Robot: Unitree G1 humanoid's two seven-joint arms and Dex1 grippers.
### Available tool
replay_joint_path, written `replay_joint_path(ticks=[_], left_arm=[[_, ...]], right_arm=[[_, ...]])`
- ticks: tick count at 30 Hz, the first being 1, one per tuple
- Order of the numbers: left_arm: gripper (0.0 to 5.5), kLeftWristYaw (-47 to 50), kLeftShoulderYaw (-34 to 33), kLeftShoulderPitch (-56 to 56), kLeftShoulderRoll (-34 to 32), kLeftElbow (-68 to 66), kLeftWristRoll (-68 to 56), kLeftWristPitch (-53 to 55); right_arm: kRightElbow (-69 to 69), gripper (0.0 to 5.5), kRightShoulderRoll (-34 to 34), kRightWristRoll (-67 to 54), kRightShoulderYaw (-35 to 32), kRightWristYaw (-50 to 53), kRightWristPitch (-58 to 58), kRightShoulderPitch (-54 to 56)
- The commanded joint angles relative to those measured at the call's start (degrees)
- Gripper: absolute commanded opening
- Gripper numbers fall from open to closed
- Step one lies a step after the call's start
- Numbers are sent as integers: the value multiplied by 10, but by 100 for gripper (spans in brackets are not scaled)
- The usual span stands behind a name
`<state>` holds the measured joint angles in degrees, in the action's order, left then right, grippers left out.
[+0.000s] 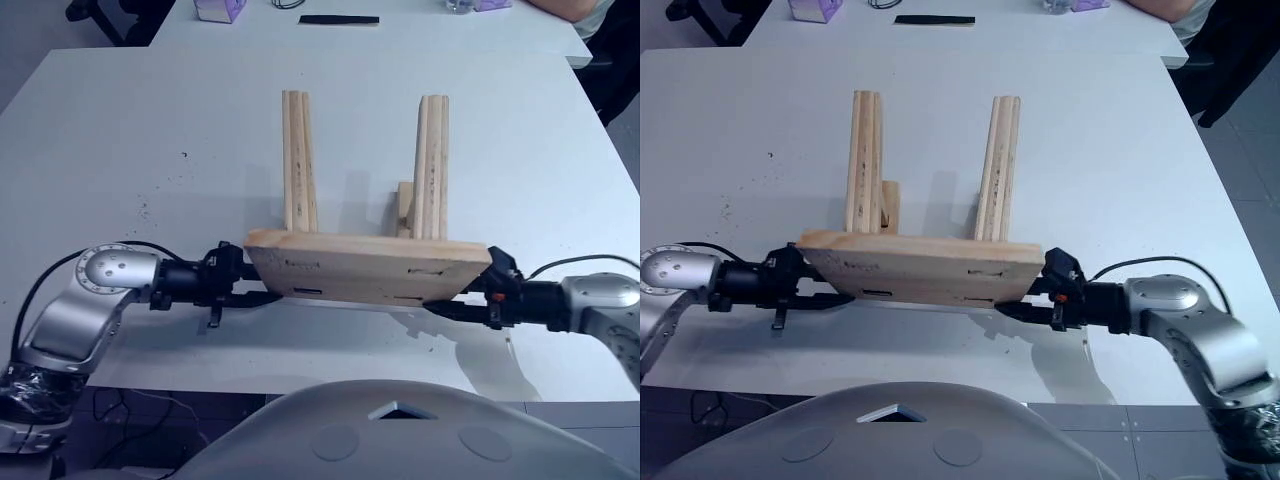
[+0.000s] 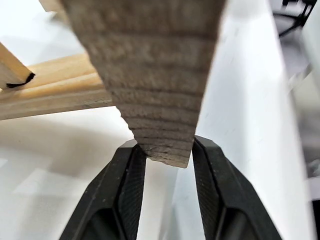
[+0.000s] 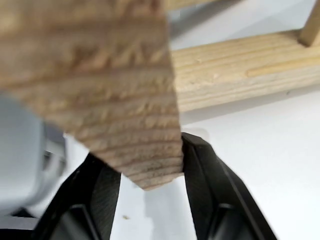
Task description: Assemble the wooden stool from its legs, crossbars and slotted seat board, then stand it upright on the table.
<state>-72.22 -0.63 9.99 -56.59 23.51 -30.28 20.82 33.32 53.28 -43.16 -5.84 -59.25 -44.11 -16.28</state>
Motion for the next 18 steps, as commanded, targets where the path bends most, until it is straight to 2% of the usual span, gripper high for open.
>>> replay_joint_path(ticks=[1, 3, 5, 7, 9, 11, 12, 13, 16, 18], left_arm=[[133, 34, -196, -74, -126, 107, -317, 227], [133, 27, -213, -142, -218, 60, -492, 309], [133, -17, -190, -189, -327, -8, -639, 384], [133, -55, -154, -201, -393, -42, -700, 431], [132, -58, -122, -189, -449, -54, -743, 446], [132, -44, -117, -133, -518, -70, -806, 433], [132, -40, -115, -106, -538, -75, -821, 428], [132, 9, -66, -157, -493, -80, -826, 450], [132, 159, 92, -315, -339, -130, -827, 537], [132, 228, 144, -347, -277, -160, -827, 554]], right_arm=[[-37, 174, 228, -583, -162, 48, -187, 32], [-106, 174, 335, -675, -149, -28, -227, 94], [-177, 174, 454, -698, -111, -182, -295, 137], [-214, 174, 553, -698, -111, -290, -319, 96], [-246, 174, 624, -698, -163, -328, -339, 11], [-320, 174, 403, -698, 98, -190, -441, 384], [-357, 174, 308, -698, 189, -118, -464, 508], [-387, 174, 245, -698, 245, -63, -473, 580], [-456, 174, 184, -698, 285, 20, -464, 607], [-477, 174, 176, -698, 294, 38, -463, 613]])
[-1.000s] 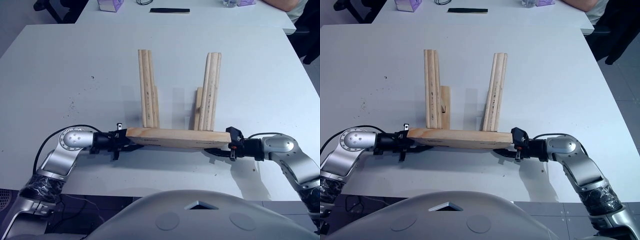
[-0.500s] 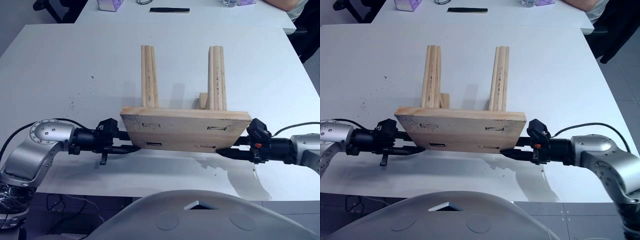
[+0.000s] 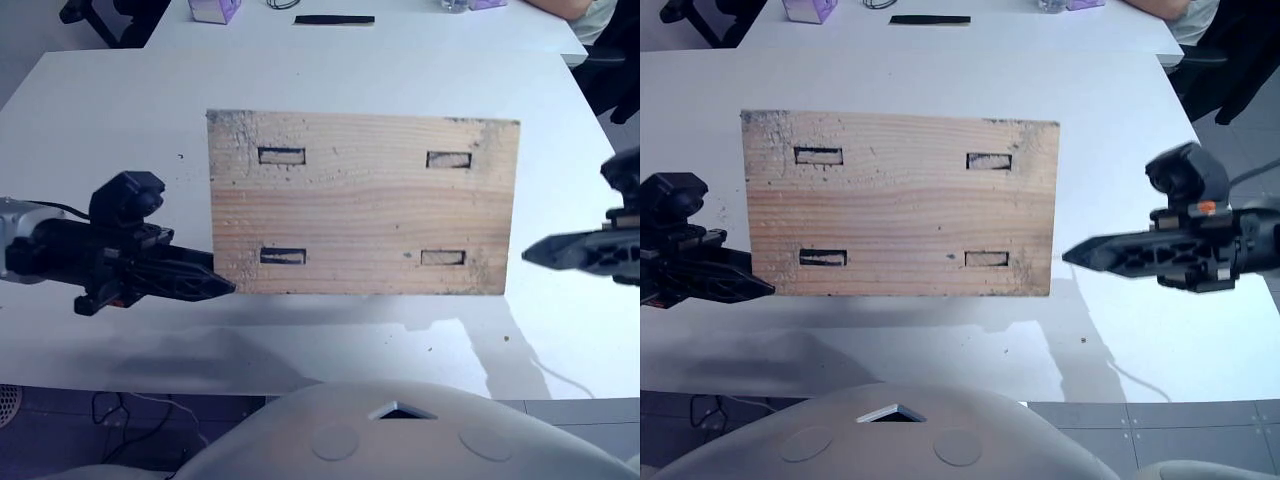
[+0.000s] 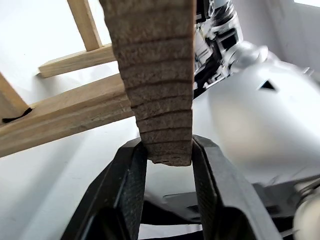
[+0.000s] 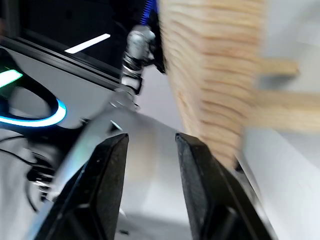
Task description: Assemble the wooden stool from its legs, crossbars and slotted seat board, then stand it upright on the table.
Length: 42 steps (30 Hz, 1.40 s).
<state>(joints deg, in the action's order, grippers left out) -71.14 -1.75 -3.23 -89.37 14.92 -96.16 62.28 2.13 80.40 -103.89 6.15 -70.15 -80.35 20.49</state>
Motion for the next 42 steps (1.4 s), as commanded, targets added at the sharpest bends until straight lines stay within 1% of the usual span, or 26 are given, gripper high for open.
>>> replay_joint_path(ticks=[1, 2, 4, 6, 7, 8, 11, 14, 16, 18, 19, 20, 22, 23, 25, 26, 27, 28, 30, 32, 33, 35, 38, 40, 41, 42], left_arm=[[132, 255, 171, -228, 86, -82, -153, 139], [132, 296, 196, -255, 125, -114, -144, 151], [132, 345, 217, -311, 197, -187, -98, 171], [132, 352, 222, -370, 246, -259, -18, 194], [166, 351, 225, -392, 263, -282, 31, 192], [181, 339, 227, -413, 277, -307, 67, 197], [232, 307, 212, -435, 291, -339, 116, 195], [279, 258, 175, -468, 298, -381, 143, 198], [279, 218, 148, -497, 302, -410, 170, 193], [279, 170, 103, -517, 301, -419, 192, 177], [279, 150, 73, -503, 292, -394, 198, 160], [279, 133, 33, -469, 282, -351, 197, 144], [279, 131, -75, -356, 277, -233, 178, 114], [279, 150, -136, -290, 294, -171, 183, 86], [279, 242, -232, -183, 367, -77, 248, -18], [279, 297, -258, -138, 406, -49, 283, -59], [279, 344, -264, -108, 438, -37, 317, -93], [279, 392, -258, -74, 469, -19, 366, -128], [279, 450, -221, -19, 509, 6, 479, -212], [279, 509, -199, 8, 557, 17, 535, -252], [279, 538, -153, 20, 564, 10, 600, -282], [279, 577, -83, 38, 581, -6, 704, -342], [279, 640, -21, 36, 623, -62, 823, -431], [279, 691, 25, 20, 646, -127, 909, -500], [279, 711, 45, 16, 654, -152, 944, -526], [279, 723, 55, 15, 665, -172, 963, -549]], right_arm=[[-177, 174, -100, -91, 179, 153, -102, 248], [-189, 174, -104, -91, 186, 155, -107, 252], [-190, 174, -101, -91, 201, 147, -115, 250], [-163, 174, -80, -91, 218, 123, -120, 241], [-152, 174, -70, -91, 221, 113, -120, 236], [-147, 174, -63, -91, 222, 106, -120, 233], [-161, 174, -72, -91, 219, 118, -116, 243], [-153, 174, -90, -91, 160, 184, -62, 226], [-127, 174, -99, -91, 116, 238, -16, 202], [-81, 174, -108, -91, 56, 300, 40, 147], [-54, 174, -111, -91, 25, 335, 74, 111], [-32, 174, -114, -89, -9, 367, 104, 68], [-8, 174, -127, -79, -78, 409, 147, -16], [3, 174, -136, -67, -110, 419, 163, -52], [27, 174, -173, -8, -173, 437, 215, -114], [40, 174, -199, 53, -196, 440, 264, -141], [50, 174, -222, 109, -211, 445, 306, -164], [57, 174, -243, 182, -204, 460, 355, -184], [62, 174, -289, 297, -181, 503, 426, -206], [63, 174, -329, 421, -139, 545, 493, -218], [63, 174, -357, 479, -118, 571, 530, -224], [48, 174, -403, 589, -72, 606, 597, -218], [-8, 174, -482, 708, -25, 645, 687, -202], [-45, 174, -535, 758, -17, 667, 747, -195], [-65, 174, -551, 795, -8, 677, 783, -192], [-84, 174, -571, 816, -9, 686, 810, -191]])
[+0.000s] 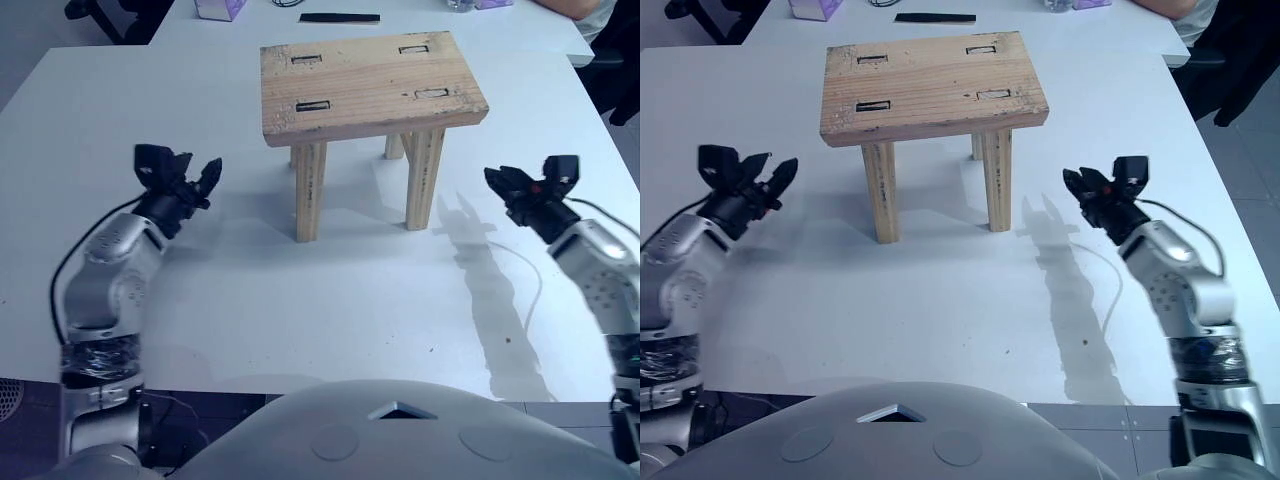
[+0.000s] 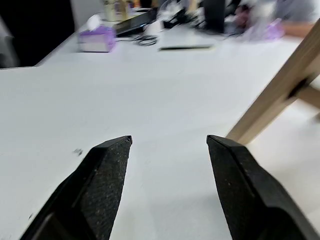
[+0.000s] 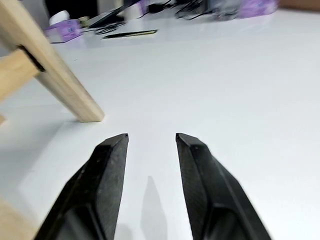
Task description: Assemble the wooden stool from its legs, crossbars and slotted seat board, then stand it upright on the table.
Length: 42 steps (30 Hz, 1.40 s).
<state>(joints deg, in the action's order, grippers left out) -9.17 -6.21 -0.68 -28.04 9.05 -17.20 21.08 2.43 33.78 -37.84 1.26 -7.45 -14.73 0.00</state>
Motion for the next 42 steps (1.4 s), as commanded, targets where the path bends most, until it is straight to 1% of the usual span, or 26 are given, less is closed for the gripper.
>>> replay_joint_path(ticks=[1, 3, 4, 5, 6, 7, 8, 10, 12, 21, 26, 29, 34, 38, 42], left_arm=[[279, 107, 101, -9, 67, -132, 177, -154], [279, 109, 89, -3, 100, -163, 166, -191], [297, 114, 82, -2, 114, -179, 162, -196], [300, 117, 74, -1, 127, -192, 156, -205], [319, 119, 68, -1, 137, -201, 154, -208], [327, 119, 62, -1, 144, -208, 150, -212], [350, 118, 56, 0, 151, -214, 146, -217], [364, 112, 51, 0, 160, -223, 145, -227], [364, 110, 48, -4, 170, -231, 145, -231], [364, 127, 49, -25, 193, -249, 180, -267], [364, 145, 37, -31, 206, -267, 186, -284], [364, 149, 24, -30, 205, -274, 184, -295], [364, 127, 12, -89, 186, -369, 184, -324], [364, 120, 13, -135, 189, -425, 183, -350], [364, 123, 12, -148, 201, -457, 182, -377]], right_arm=[[-106, 174, -122, 172, 38, 65, 173, 13], [-137, 174, -146, 221, 40, 83, 218, 8], [-151, 174, -159, 239, 38, 87, 234, 7], [-165, 174, -169, 260, 36, 96, 248, 7], [-177, 174, -178, 272, 32, 100, 258, 9], [-185, 193, -187, 278, 27, 100, 266, 10], [-194, 204, -193, 284, 23, 99, 273, 12], [-213, 231, -202, 295, 15, 99, 284, 17], [-233, 259, -208, 309, 8, 100, 291, 25], [-291, 259, -219, 344, -4, 76, 306, 61], [-344, 259, -221, 359, -14, 73, 312, 97], [-397, 259, -217, 357, -25, 58, 325, 124], [-544, 259, -205, 367, -44, 56, 363, 184], [-634, 259, -199, 381, -43, 57, 390, 219], [-677, 259, -195, 398, -32, 48, 412, 240]])
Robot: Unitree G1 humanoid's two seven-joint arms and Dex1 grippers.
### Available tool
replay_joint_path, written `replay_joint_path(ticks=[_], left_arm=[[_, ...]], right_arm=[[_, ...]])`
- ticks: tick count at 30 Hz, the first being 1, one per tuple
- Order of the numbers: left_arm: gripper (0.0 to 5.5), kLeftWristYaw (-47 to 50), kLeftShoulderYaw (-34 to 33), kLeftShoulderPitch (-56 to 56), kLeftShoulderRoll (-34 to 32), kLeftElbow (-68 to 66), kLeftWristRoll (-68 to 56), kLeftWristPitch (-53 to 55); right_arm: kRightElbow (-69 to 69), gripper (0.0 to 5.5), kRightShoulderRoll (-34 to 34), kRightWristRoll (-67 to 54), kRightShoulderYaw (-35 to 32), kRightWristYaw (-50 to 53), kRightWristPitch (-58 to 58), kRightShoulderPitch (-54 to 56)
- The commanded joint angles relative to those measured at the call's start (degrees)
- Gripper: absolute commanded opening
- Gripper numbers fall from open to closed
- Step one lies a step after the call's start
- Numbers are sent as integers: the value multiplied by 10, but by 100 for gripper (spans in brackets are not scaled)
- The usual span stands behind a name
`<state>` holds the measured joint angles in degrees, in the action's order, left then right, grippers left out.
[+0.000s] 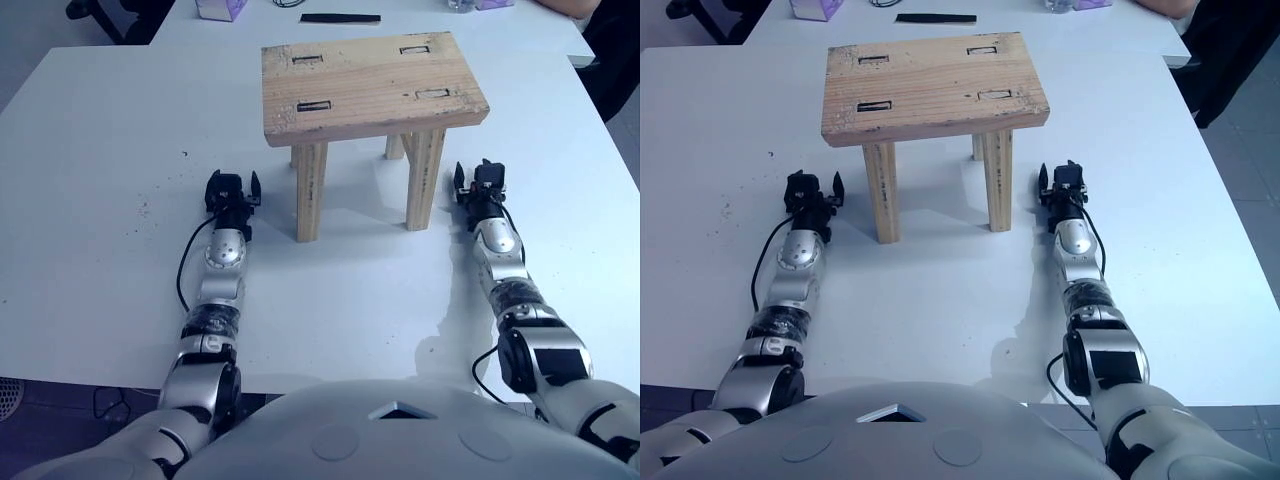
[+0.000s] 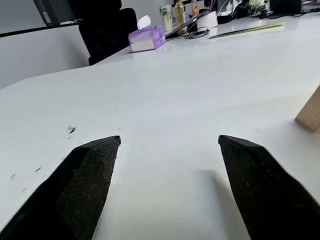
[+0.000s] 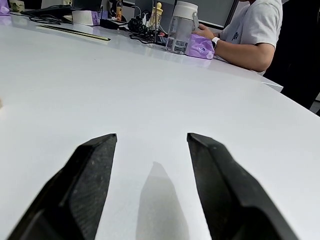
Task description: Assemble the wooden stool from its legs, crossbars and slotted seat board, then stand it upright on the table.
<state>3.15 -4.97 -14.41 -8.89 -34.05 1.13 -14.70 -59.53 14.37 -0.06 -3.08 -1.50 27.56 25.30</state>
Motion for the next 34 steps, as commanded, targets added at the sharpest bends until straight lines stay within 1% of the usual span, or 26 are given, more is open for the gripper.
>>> replay_joint_path(ticks=[1, 11, 17, 22, 34], left_arm=[[364, 2, -3, -13, 12, -37, -3, -25], [364, 24, -15, -9, 14, -95, 4, -69], [364, 36, -11, 3, 21, -91, 10, -77], [364, 33, -1, 16, 22, -85, 21, -76], [364, 41, -4, 21, 27, -86, 16, -69]], right_arm=[[-63, 259, -1, 26, 15, -12, -5, -10], [-80, 259, 0, 30, 7, -11, 18, -21], [-80, 259, 12, 30, 6, -19, 19, -23], [-84, 259, 18, 32, 2, -2, 19, -34], [-92, 259, 18, 31, -1, 0, 13, -44]])
